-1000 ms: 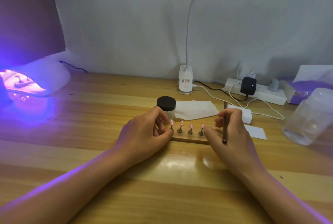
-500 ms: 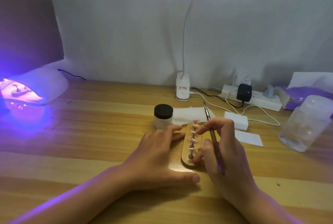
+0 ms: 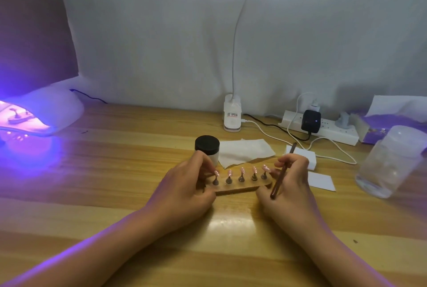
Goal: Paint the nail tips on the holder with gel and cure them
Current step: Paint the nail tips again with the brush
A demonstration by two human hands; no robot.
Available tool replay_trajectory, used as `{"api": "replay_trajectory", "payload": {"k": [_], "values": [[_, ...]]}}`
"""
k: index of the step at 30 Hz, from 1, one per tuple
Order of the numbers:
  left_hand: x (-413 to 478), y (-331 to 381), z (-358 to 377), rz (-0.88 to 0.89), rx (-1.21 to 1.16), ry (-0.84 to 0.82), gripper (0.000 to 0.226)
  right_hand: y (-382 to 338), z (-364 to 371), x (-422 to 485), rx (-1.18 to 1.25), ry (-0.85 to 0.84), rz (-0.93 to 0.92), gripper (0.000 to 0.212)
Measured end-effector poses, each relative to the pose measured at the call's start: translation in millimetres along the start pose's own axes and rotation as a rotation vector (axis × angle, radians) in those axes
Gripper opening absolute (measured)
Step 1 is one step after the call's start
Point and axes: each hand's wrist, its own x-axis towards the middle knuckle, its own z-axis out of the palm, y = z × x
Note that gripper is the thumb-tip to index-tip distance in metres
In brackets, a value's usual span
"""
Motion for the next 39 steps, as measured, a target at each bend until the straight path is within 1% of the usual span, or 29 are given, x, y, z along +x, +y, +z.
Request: {"api": "replay_trajectory", "payload": {"k": [3,7,9,11,13,14,16,21,24,26,28,30,32,33,34,36,38,39], "values": [[7.2,-9.0,-7.7,0.004,0.057,0.064,0.035,-1.4,2.2,-0.1,-0.111,-0.014,-0.031,0.065],[19.0,-20.7,-12.3,-0.094,0.064,0.212,0.04,-1.0,2.2,0.3,-0.146,-0.004,-0.018,0.064],[23.2,-26.4,-13.9,-0.143,0.053,0.244,0.052,-2.1,2.7,-0.2,-0.165,-0.002,-0.017,0.065],[26.2,-30.2,-16.0,-0.155,-0.003,0.218,0.07,-4.8,2.6,-1.4,-0.188,0.01,-0.021,0.066],[28.3,-29.5,-16.9,-0.151,-0.057,0.122,0.085,-7.9,2.0,-2.3,-0.218,0.012,-0.019,0.066],[28.8,-28.7,-16.5,-0.142,-0.067,0.078,0.088,-9.2,2.0,-2.5,-0.229,0.007,-0.015,0.066],[29.3,-27.7,-15.7,-0.121,-0.036,0.073,0.084,-11.0,1.6,-2.6,-0.249,-0.001,-0.004,0.063],[27.7,-28.8,-16.0,-0.119,0.05,0.171,0.06,-9.5,0.6,-1.2,-0.232,0.021,0.013,0.061],[24.9,-28.7,-14.4,-0.119,0.06,0.305,0.059,-5.0,-0.4,2.5,-0.155,0.032,0.033,0.054],[21.1,-24.6,-14.1,-0.047,0.061,0.415,0.062,-0.4,-0.7,5.0,-0.117,0.045,0.04,0.049],[15.3,-16.6,-13.4,0.136,0.079,0.488,0.064,2.2,-1.4,6.9,-0.062,0.078,0.032,0.043],[7.4,-6.6,-10.7,0.34,0.114,0.467,0.062,-0.9,-3.7,7.4,0.059,0.161,-0.017,0.033],[0.9,1.9,-6.0,0.547,0.173,0.378,0.058,-10.1,-6.7,3.6,0.178,0.242,-0.117,0.018],[-0.9,4.8,-3.4,0.639,0.214,0.326,0.057,-14.6,-7.7,0.1,0.219,0.256,-0.182,0.011],[-2.2,6.1,-0.8,0.715,0.268,0.281,0.056,-19.6,-7.7,-4.4,0.245,0.241,-0.253,0.013],[-1.9,8.2,1.6,0.787,0.359,0.232,0.053,-26.7,-5.3,-13.7,0.227,0.124,-0.414,0.03],[-1.3,8.3,0.5,0.751,0.362,0.242,0.049,-31.5,0.3,-19.6,0.051,0.007,-0.587,0.042],[-0.7,7.3,-0.8,0.712,0.348,0.256,0.048,-31.9,3.7,-21.0,-0.056,-0.013,-0.653,0.048]]}}
